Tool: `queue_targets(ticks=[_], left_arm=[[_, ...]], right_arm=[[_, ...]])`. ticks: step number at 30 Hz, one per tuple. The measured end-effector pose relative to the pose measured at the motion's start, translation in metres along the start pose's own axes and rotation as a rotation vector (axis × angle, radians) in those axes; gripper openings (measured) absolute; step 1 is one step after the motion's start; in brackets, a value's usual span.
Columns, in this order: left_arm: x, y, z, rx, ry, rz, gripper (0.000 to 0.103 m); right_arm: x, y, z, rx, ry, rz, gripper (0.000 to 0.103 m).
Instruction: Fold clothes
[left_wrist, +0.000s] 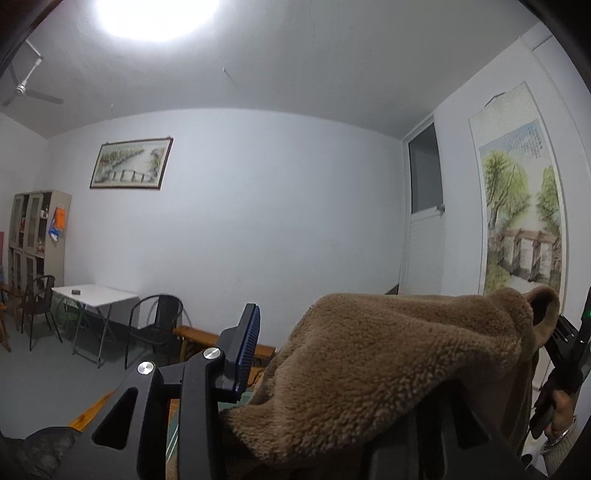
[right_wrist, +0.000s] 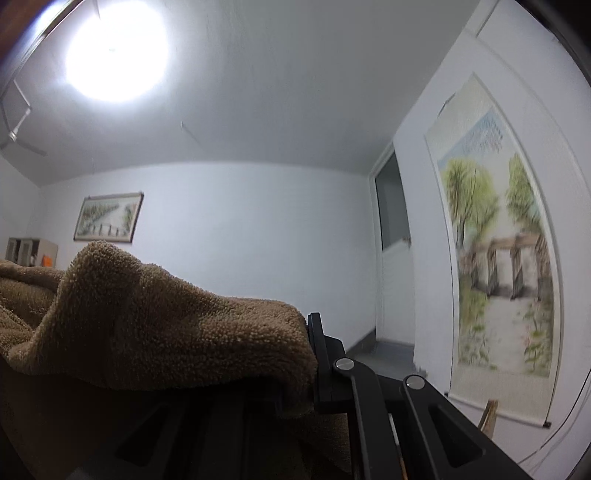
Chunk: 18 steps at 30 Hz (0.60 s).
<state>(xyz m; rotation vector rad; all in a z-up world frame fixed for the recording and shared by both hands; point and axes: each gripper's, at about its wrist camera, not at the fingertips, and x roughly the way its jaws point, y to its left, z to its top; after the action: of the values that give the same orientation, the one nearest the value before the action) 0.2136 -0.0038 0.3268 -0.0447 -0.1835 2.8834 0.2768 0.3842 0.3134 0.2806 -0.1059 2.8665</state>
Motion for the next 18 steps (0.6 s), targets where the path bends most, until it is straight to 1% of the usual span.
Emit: queue_targets(ticks=[2,7,9,15,18], left_arm=[[0.029,0.002,-0.013,-0.001,0.053,0.001,0.042],[0.103,0.007,-0.044,-0.005,0.184,0.005,0.042],[0.14,0.01,-0.062,0.006,0.251,0.012,0.042],[0.251,0.021,-0.117,0.038,0.452,0.033,0.042],[0.311,0.027,-0.15,0.05,0.569,0.047,0.042]], right_arm=[[0.027,-0.001,-0.017,-0.01,0.054,-0.008,0.01],[0.085,0.013,-0.067,-0.036,0.19,-0.003,0.01],[0.113,0.017,-0.086,-0.062,0.244,-0.005,0.01],[0.198,0.041,-0.165,-0.087,0.442,-0.007,0.01],[0.24,0.05,-0.211,-0.083,0.572,-0.004,0.01]])
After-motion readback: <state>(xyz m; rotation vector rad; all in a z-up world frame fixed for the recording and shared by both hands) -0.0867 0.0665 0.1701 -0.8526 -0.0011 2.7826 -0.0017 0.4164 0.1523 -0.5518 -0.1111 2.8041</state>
